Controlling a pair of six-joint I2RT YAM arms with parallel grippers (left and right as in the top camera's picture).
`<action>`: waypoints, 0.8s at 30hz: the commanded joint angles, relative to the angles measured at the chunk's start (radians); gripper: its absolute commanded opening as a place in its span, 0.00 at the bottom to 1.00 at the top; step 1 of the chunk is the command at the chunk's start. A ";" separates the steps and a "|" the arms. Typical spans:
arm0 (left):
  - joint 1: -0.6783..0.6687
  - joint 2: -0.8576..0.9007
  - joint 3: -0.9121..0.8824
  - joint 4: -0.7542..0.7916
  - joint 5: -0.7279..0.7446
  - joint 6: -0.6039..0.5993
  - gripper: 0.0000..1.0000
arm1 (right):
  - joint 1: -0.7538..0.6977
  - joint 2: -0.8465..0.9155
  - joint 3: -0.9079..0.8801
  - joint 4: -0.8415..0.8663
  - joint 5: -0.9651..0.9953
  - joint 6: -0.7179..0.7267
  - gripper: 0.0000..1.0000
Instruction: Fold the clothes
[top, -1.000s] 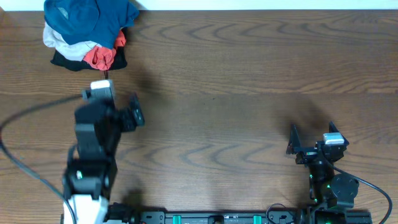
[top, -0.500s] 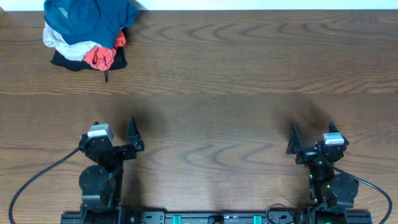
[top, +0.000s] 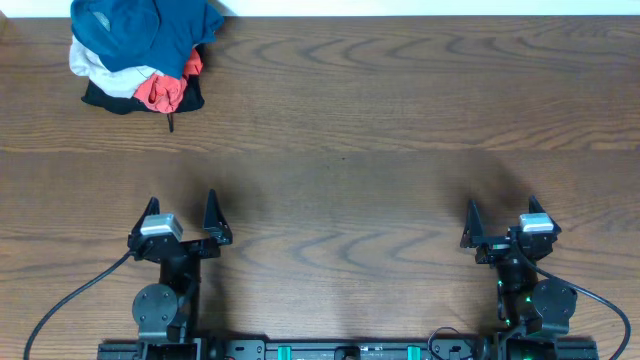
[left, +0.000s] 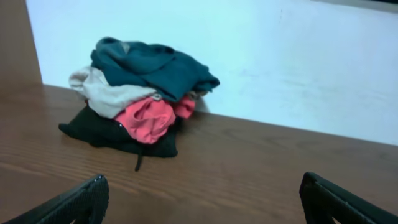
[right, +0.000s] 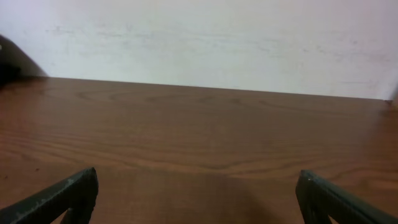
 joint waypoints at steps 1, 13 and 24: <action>0.018 -0.029 -0.023 0.024 -0.004 -0.005 0.98 | -0.012 -0.006 -0.002 -0.004 -0.010 -0.012 0.99; 0.022 -0.029 -0.074 0.092 0.053 0.085 0.98 | -0.012 -0.006 -0.002 -0.004 -0.010 -0.012 0.99; 0.022 -0.029 -0.074 0.002 0.111 0.208 0.98 | -0.012 -0.006 -0.002 -0.004 -0.010 -0.012 0.99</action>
